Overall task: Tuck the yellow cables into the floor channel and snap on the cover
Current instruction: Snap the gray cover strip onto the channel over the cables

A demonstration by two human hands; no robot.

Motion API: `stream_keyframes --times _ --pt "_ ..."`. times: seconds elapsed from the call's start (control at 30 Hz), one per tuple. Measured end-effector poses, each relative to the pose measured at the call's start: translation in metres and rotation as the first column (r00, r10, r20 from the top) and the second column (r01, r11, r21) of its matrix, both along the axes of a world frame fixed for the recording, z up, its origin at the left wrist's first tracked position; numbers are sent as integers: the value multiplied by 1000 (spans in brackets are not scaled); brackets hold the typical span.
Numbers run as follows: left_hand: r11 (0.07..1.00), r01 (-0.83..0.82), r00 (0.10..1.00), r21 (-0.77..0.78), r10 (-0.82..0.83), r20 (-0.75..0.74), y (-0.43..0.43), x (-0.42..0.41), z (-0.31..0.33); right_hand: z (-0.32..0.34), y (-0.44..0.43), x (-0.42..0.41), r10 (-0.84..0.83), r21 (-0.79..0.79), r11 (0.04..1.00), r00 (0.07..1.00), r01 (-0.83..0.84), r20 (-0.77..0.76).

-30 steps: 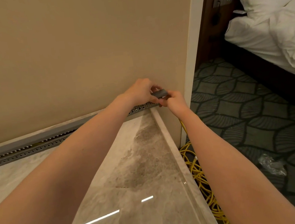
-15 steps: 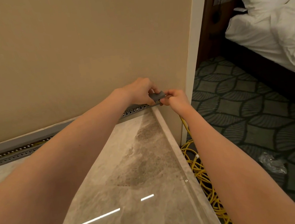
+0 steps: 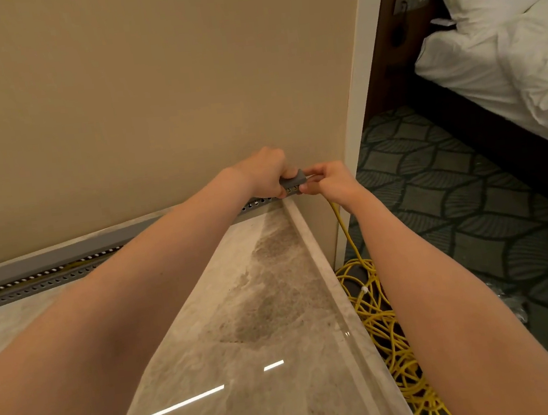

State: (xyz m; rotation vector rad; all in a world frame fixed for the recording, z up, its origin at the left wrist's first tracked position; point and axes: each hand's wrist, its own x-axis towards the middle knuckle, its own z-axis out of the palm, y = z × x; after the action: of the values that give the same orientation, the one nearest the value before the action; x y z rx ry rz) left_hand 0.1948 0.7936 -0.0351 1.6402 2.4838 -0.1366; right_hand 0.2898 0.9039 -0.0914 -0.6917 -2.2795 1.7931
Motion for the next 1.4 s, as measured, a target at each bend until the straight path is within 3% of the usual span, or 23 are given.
stream_keyframes --times 0.23,0.3,0.37,0.53,0.67,0.8,0.93,1.13,1.27,1.4 --pt "997 -68 997 25 68 30 -2 8 2 12 -2 -6 84 37 995 984 -91 155" --pt "994 -98 993 44 95 64 -6 8 0 12 -6 -14 39 48 998 985 -47 170" --pt "987 -131 989 93 124 86 -11 6 -3 15 -12 -20 -26 49 999 983 17 179" --pt "917 -318 934 241 259 247 -25 2 -17 33 -19 -29 70 70 992 927 -103 369" --pt "876 -364 911 318 264 316 -29 3 -22 39 -24 -35 72 104 985 885 -135 461" --pt "960 -208 974 189 187 125 -56 2 -40 33 -27 -36 48 139 983 890 -124 454" --pt "979 -172 984 110 176 -30 -69 -3 -52 26 -27 -37 46 170 977 908 -128 416" --pt "987 -157 964 18 157 -213 -65 2 -52 21 -24 -28 76 138 982 935 -132 347" --pt "987 -161 928 -1 151 -340 -62 8 -52 37 -22 -26 164 101 966 869 -237 467" --pt "983 -184 903 -6 167 -397 -61 13 -55 39 -24 -28 151 140 959 864 -246 480"
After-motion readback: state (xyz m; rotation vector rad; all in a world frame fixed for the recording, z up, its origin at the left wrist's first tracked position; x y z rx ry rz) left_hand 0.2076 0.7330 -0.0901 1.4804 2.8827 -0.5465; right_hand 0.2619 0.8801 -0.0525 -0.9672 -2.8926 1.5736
